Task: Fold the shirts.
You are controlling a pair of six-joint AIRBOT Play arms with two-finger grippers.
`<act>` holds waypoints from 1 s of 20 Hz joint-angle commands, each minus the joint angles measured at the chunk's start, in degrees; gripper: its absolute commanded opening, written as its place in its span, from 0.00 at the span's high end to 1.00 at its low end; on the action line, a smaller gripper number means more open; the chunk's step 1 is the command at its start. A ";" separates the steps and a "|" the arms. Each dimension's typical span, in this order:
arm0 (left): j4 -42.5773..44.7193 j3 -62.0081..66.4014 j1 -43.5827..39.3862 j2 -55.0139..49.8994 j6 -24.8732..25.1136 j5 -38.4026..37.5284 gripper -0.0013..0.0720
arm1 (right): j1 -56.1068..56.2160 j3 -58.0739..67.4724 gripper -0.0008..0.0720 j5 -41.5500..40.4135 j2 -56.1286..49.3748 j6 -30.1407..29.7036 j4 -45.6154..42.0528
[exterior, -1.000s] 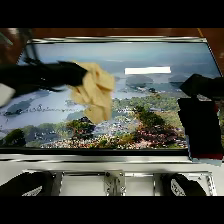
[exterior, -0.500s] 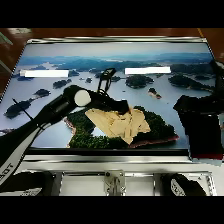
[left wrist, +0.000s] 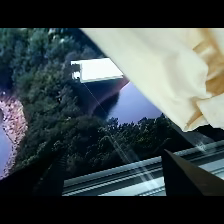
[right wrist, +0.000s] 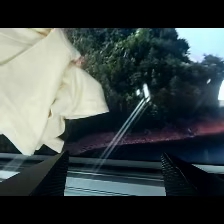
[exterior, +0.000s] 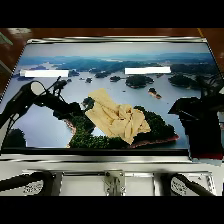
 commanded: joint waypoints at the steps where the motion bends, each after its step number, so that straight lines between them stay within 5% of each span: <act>1: -7.72 -8.87 1.03 -1.46 0.57 10.60 0.01 | 1.53 -0.11 0.03 -0.33 -7.15 -1.40 3.61; 11: -18.60 -7.67 -3.89 -13.53 -0.09 29.40 0.11 | 7.34 -0.17 0.03 -2.16 -15.39 -1.66 8.46; 15: -21.05 -7.67 -4.70 -14.80 -0.13 32.81 0.27 | 10.29 -0.22 0.03 -2.91 -17.22 -1.84 8.70; 16: -21.55 -7.67 -4.98 -15.30 -0.11 32.81 0.40 | 11.30 -0.22 0.03 -3.04 -18.16 -1.84 8.76; 17: -21.57 -7.67 -5.29 -15.58 -0.02 32.74 0.65 | 12.26 -0.22 0.03 -3.41 -19.02 -1.84 8.85; 18: -21.59 -7.67 -5.40 -15.52 0.61 32.70 0.80 | 13.35 -0.22 0.03 -4.09 -19.80 -1.81 9.27; 20: -21.55 -7.65 -5.38 -14.51 3.21 32.65 0.93 | 15.26 -0.22 0.03 -6.29 -21.09 -1.81 11.47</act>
